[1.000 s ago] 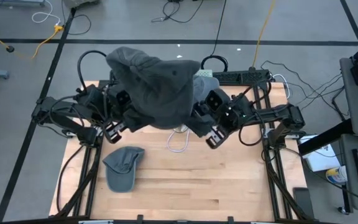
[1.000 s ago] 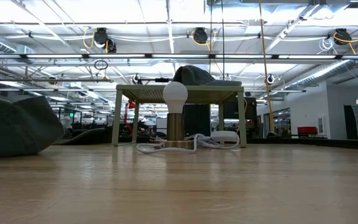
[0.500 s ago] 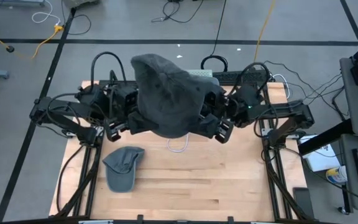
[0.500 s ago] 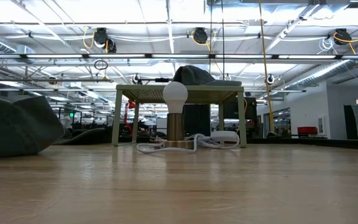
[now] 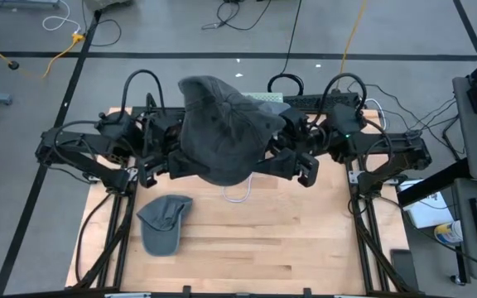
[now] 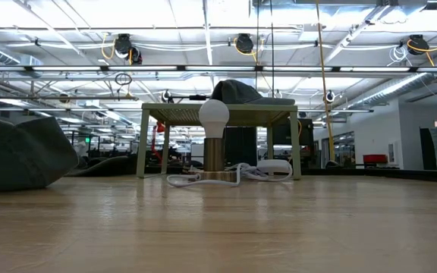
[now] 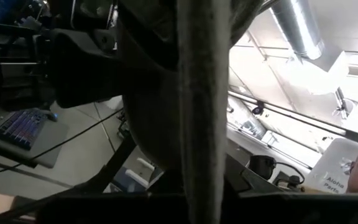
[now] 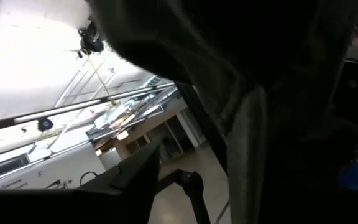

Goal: Pick & Place hat
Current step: Put the right black cap on the shelf

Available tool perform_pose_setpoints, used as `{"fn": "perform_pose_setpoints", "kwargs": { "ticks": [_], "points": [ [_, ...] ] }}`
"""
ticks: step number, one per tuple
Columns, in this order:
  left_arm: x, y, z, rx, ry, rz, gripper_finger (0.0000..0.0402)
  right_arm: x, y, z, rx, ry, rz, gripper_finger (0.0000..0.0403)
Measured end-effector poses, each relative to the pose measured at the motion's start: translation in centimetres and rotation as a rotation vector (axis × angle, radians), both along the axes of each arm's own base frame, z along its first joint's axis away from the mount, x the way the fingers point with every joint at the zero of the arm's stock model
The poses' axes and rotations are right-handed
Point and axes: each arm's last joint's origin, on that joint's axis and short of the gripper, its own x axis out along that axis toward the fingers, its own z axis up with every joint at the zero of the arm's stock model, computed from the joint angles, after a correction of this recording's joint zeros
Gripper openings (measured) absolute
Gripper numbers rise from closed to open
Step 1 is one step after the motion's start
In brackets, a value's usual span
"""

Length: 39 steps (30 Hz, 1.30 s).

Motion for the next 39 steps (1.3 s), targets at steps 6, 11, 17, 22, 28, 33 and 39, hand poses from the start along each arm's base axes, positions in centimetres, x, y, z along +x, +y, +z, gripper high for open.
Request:
{"fn": "perform_pose_setpoints", "kwargs": {
  "ticks": [6,11,17,22,28,33,39],
  "points": [
    [0.1,0.0,-0.3,-0.021,0.045,-0.017,0.0009,0.1,0.0,-0.3,-0.002,0.032,-0.005,0.0113],
    [0.0,0.0,-0.1,-0.027,0.026,-0.016,0.0025,0.2,-0.1,-0.3,-0.030,0.025,-0.034,0.0014],
    [-0.6,0.3,0.5,-0.009,-0.020,0.025,0.0098,-2.0,-0.3,1.0,-0.144,-0.065,-0.108,0.0007],
    [-0.8,0.7,0.7,-0.010,-0.053,0.160,0.0139,-3.4,0.2,2.0,-0.231,-0.152,-0.223,0.0005],
    [-0.8,1.0,1.2,-0.021,-0.120,0.288,0.0166,-3.3,0.8,1.9,-0.374,-0.193,-0.431,0.0005],
    [-0.8,1.0,1.4,0.012,-0.171,0.303,0.0176,-3.7,1.1,2.6,-0.445,-0.278,-0.581,0.0005],
    [-0.9,1.1,1.8,0.033,-0.224,0.333,0.0173,-3.7,1.1,2.7,-0.423,-0.303,-0.580,0.0005]
  ]
}}
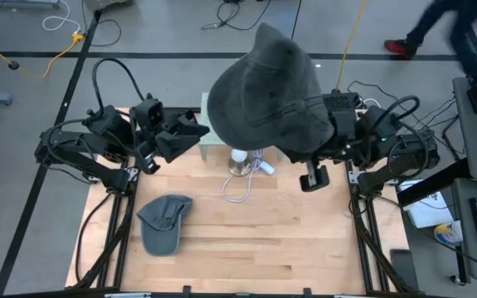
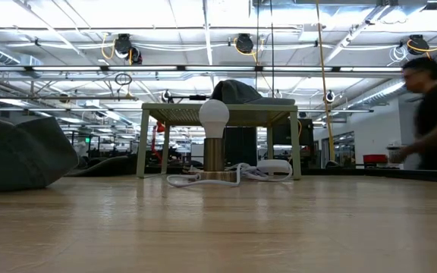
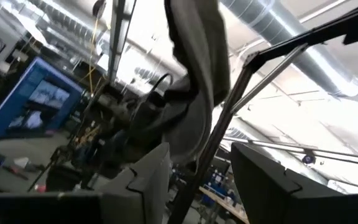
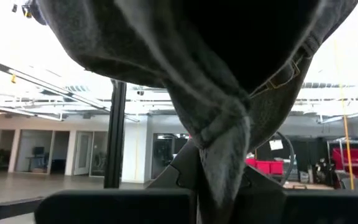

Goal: Pick & Place hat
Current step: Put the right black cap on the shelf

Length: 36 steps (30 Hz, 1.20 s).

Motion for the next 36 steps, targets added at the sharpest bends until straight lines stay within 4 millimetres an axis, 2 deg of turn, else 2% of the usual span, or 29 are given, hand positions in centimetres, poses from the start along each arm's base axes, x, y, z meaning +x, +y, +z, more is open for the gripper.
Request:
{"fn": "perform_pose_setpoints", "kwargs": {
  "ticks": [12,17,20,25,31,36],
  "points": [
    [0.9,-0.3,-0.3,0.006,-0.021,-0.015,0.0152,3.0,0.6,-1.7,0.019,0.030,0.014,0.0005],
    [1.0,-0.5,-0.3,-0.004,-0.020,-0.036,0.0133,2.9,0.6,-1.6,0.021,0.012,0.010,0.0005],
    [1.0,-0.6,-0.3,-0.020,-0.016,-0.034,0.0094,2.9,0.6,-1.6,0.020,0.012,0.010,0.0008],
    [0.9,-0.6,-0.3,-0.021,-0.020,-0.032,0.0015,3.1,0.6,-1.9,0.025,0.058,0.010,0.0042],
    [1.0,-0.5,-0.3,-0.050,-0.014,-0.034,0.0020,3.0,0.6,-2.1,0.016,0.087,0.009,0.0051],
    [0.3,-0.3,-0.1,-0.076,0.000,-0.039,0.0012,1.4,0.6,-2.0,0.036,0.211,0.048,0.0065]
  ]
}}
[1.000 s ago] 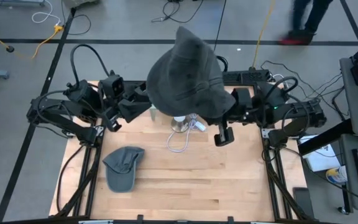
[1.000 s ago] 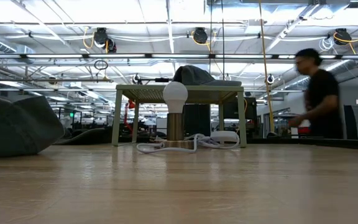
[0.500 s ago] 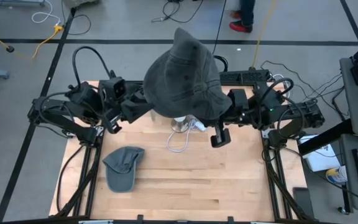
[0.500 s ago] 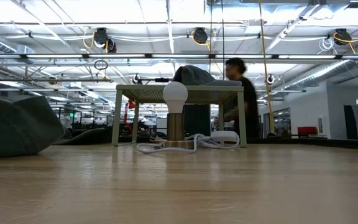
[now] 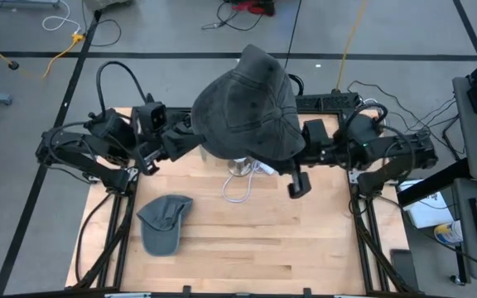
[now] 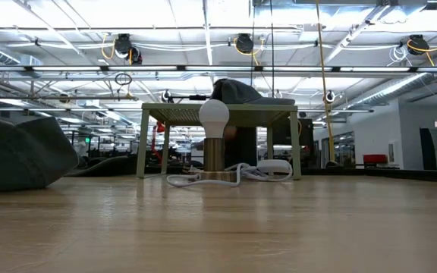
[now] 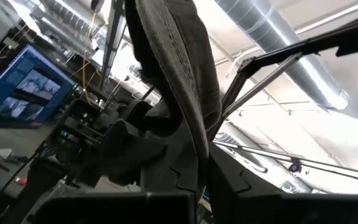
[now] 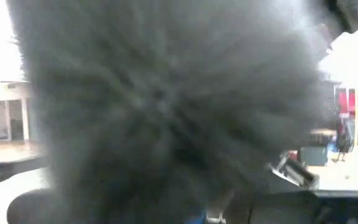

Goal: Pick & Place hat
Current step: Put the right black cap on the shelf

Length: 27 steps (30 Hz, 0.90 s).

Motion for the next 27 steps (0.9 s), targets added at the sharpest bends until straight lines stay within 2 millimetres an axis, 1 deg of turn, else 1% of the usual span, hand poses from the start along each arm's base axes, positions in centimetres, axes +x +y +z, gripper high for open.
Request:
{"fn": "perform_pose_setpoints", "kwargs": {
  "ticks": [3,9,15,21,27],
  "points": [
    [-0.7,0.5,0.2,-0.031,0.028,-0.006,0.0012,-1.2,-0.1,0.0,0.036,0.075,0.025,0.0078],
    [-1.9,1.4,0.0,-0.134,0.146,-0.059,0.0009,-3.3,-0.4,-0.6,0.067,0.262,0.052,0.0103],
    [-3.3,2.3,-0.4,-0.205,0.266,-0.122,0.0009,-5.3,-0.3,-1.3,0.071,0.404,0.074,0.0112],
    [-4.9,3.0,-0.7,-0.246,0.363,-0.201,0.0009,-6.8,0.2,-1.0,0.045,0.419,0.106,0.0105],
    [-5.9,3.6,-1.5,-0.301,0.495,-0.268,0.0009,-7.2,0.9,-1.0,0.038,0.419,0.134,0.0103]
  ]
}}
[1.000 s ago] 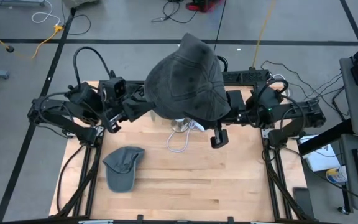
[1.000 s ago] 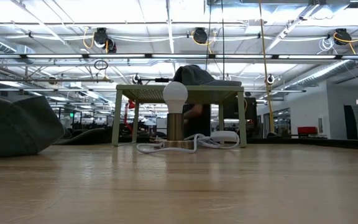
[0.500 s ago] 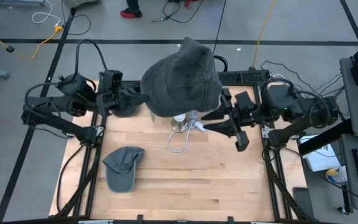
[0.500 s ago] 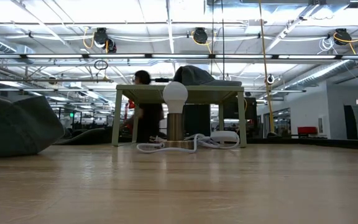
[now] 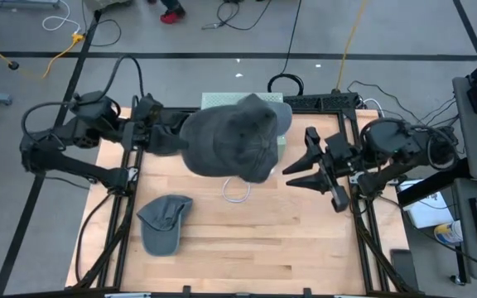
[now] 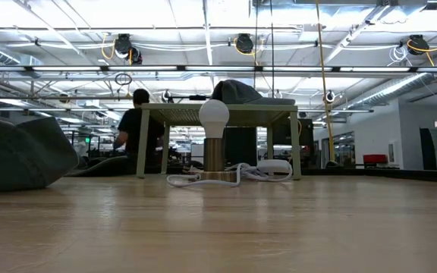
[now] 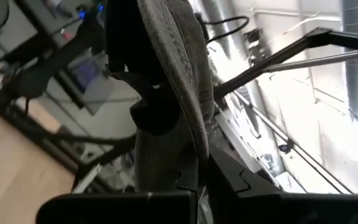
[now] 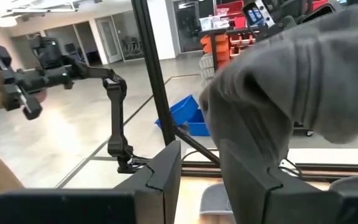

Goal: Pick & Place hat
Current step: Put the right black cap on the shelf

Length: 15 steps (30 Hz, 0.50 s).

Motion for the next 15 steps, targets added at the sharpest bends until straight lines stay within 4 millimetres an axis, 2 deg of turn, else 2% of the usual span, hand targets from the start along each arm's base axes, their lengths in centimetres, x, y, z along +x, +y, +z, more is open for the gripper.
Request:
{"fn": "perform_pose_setpoints", "kwargs": {
  "ticks": [7,15],
  "points": [
    [-0.7,1.0,-0.8,-0.005,0.098,-0.067,0.0009,-0.1,0.3,0.0,0.001,-0.003,0.008,0.0102],
    [-1.8,5.4,-1.3,-0.013,0.150,-0.022,0.0009,-0.1,0.3,0.2,0.007,-0.021,0.006,0.0102]
  ]
}}
